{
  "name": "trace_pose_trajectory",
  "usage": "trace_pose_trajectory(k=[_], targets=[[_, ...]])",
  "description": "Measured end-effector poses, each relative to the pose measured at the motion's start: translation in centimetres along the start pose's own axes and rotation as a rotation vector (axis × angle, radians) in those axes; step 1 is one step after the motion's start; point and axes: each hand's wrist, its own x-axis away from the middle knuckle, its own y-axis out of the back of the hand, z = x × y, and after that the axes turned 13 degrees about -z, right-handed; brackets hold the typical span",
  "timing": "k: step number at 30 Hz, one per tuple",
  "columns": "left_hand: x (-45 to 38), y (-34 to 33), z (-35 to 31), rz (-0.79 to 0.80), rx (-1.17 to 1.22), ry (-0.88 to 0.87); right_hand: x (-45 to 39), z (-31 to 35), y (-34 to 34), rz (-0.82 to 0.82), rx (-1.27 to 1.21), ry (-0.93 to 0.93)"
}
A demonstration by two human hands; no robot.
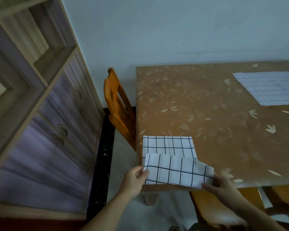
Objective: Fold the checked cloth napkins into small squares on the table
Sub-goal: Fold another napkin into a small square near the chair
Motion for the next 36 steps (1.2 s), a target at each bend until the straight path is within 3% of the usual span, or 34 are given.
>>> trace_pose_trajectory(k=[5, 11, 16, 22, 28, 36], targets=[[-1.2, 0.3, -0.1, 0.029, -0.013, 0.052, -1.4, 0.5, -1.1, -0.105, -0.066, -0.096], [-3.9, 0.7, 0.1, 0.275, -0.035, 0.14, -5.9, 1.0, -2.7, -0.143, -0.182, -0.211], [-6.0, 0.4, 0.1, 0.339, -0.082, 0.186, -8.4, 0.6, -3.9, -0.223, -0.224, -0.267], [-7.9, -0.5, -0.2, 0.186, -0.275, 0.142, -11.5, 0.4, -4.2, -0.302, -0.199, -0.264], [-9.1, -1.4, -1.3, 0.056, -0.282, 0.095, -13.3, 0.7, -4.4, -0.319, -0.109, -0.176], [-9.2, -1.7, -1.5, 0.035, -0.269, 0.094, -15.1, 0.9, -4.2, -0.274, 0.009, -0.16]])
